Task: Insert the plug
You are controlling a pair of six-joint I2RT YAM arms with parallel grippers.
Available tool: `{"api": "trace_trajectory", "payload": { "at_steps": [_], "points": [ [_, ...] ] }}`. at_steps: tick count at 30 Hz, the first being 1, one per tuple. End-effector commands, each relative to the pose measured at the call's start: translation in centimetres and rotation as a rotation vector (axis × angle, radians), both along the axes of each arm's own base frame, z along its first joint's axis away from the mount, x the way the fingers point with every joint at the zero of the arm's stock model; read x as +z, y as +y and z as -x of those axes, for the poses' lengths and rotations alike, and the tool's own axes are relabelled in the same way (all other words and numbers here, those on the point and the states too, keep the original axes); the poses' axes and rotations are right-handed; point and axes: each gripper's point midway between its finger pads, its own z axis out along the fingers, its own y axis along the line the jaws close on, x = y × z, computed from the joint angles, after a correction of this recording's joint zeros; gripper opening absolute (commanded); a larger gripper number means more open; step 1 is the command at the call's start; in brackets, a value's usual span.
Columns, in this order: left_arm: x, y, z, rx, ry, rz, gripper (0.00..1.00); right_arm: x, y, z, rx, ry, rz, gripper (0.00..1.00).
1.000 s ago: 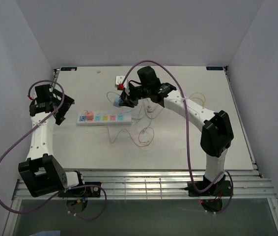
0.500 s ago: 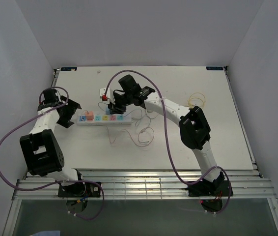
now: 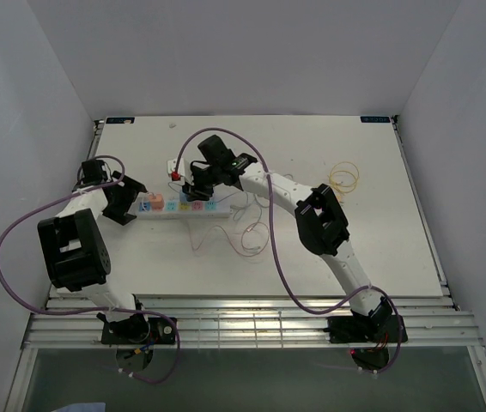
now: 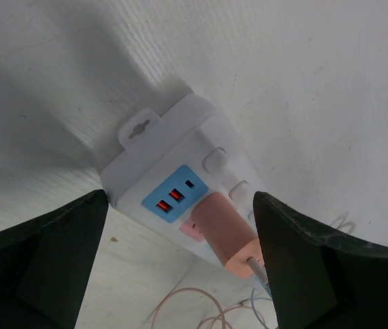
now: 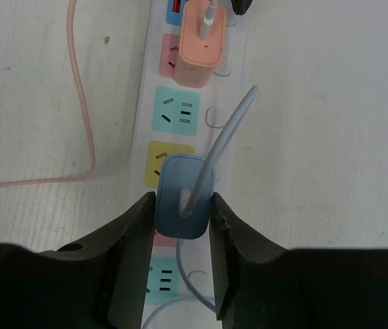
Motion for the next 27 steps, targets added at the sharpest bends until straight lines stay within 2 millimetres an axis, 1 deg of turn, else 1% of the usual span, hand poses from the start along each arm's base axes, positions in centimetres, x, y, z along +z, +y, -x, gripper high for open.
{"api": "trace_trajectory", "payload": {
  "at_steps": [1,4,10,12,13,15,19,27],
  "points": [
    [0.6,-0.2,-1.0,-0.023,-0.048,0.011,0.98,2.1,1.2,-0.3,0.023,-0.042,-0.053,0.08],
    [0.4,-0.3,-1.1,-0.029,-0.052,0.014,0.98,1.8,1.4,-0.1,0.027,-0.032,-0.057,0.08],
    [0.1,-0.5,-1.3,-0.043,-0.055,0.027,0.98,2.0,1.8,0.3,0.031,-0.039,-0.067,0.08],
    [0.1,-0.5,-1.3,-0.045,-0.055,0.027,0.98,1.6,1.9,0.4,0.031,-0.039,-0.062,0.08],
    [0.1,-0.6,-1.4,-0.046,-0.056,0.028,0.98,1.8,2.0,0.3,0.033,-0.041,-0.065,0.08],
    [0.1,-0.5,-1.3,-0.046,-0.056,0.026,0.98,1.2,2.2,0.4,0.034,-0.037,-0.061,0.08],
    [0.0,-0.7,-1.3,-0.054,-0.055,0.028,0.98,0.2,2.3,-0.5,-0.004,-0.061,-0.034,0.08],
    [0.2,-0.7,-1.4,-0.061,-0.065,0.024,0.98,0.0,2.4,-1.2,-0.033,-0.079,-0.032,0.08]
  ]
}}
